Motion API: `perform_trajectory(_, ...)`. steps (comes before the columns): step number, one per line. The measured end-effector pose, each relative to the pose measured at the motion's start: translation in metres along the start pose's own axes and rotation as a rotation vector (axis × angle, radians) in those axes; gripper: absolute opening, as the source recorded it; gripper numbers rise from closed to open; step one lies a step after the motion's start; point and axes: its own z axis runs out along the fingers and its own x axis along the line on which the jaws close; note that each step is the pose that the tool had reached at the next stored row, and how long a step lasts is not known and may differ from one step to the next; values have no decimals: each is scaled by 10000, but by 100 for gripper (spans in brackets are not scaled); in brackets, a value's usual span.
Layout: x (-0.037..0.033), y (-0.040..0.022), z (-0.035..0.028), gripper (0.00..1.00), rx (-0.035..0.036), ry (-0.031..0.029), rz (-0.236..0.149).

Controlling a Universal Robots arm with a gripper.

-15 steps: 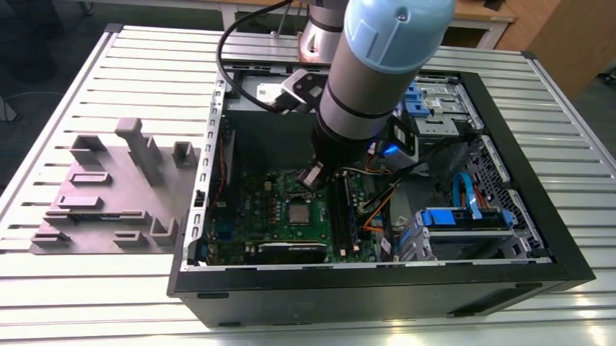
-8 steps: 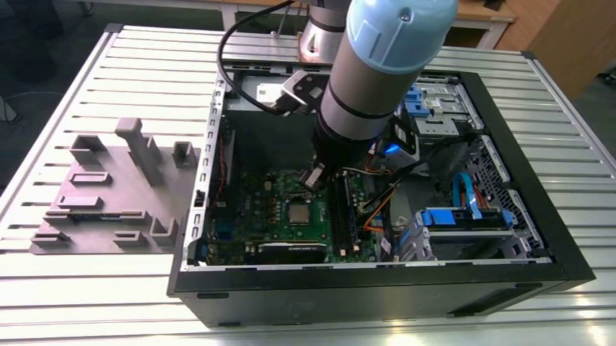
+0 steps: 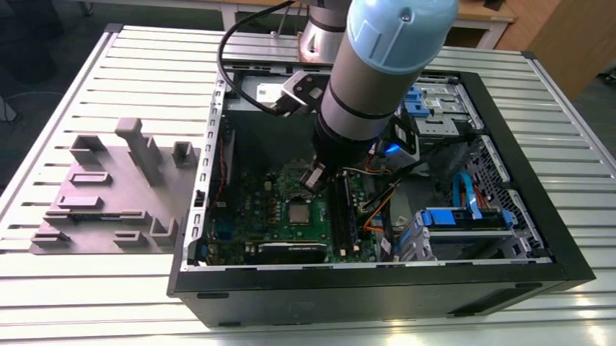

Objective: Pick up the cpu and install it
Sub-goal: 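Close the cpu cover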

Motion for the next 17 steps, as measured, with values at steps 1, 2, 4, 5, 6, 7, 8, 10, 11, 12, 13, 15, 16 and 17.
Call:
perform_trajectory(1,0,0,0,10,-2,4,-23)
perform_trajectory(2,1,-1,0,10,-4,8,-49)
perform_trajectory(4,2,-1,0,10,-6,16,-88)
perform_trajectory(5,0,-1,2,10,-7,16,-91)
perform_trajectory(6,-8,4,8,10,-7,15,-94)
perform_trajectory(7,-21,12,17,10,-7,16,-95)
perform_trajectory(8,-34,21,28,10,-7,15,-94)
perform_trajectory(10,-75,49,54,10,-7,15,-94)
perform_trajectory(11,-98,65,69,10,-6,17,-94)
perform_trajectory(12,-123,82,86,10,-6,17,-93)
perform_trajectory(13,-141,93,105,10,-7,15,-93)
perform_trajectory(15,-163,105,146,10,-8,14,-94)
perform_trajectory(16,-171,109,165,10,-7,13,-94)
perform_trajectory(17,-181,114,183,10,-7,16,-93)
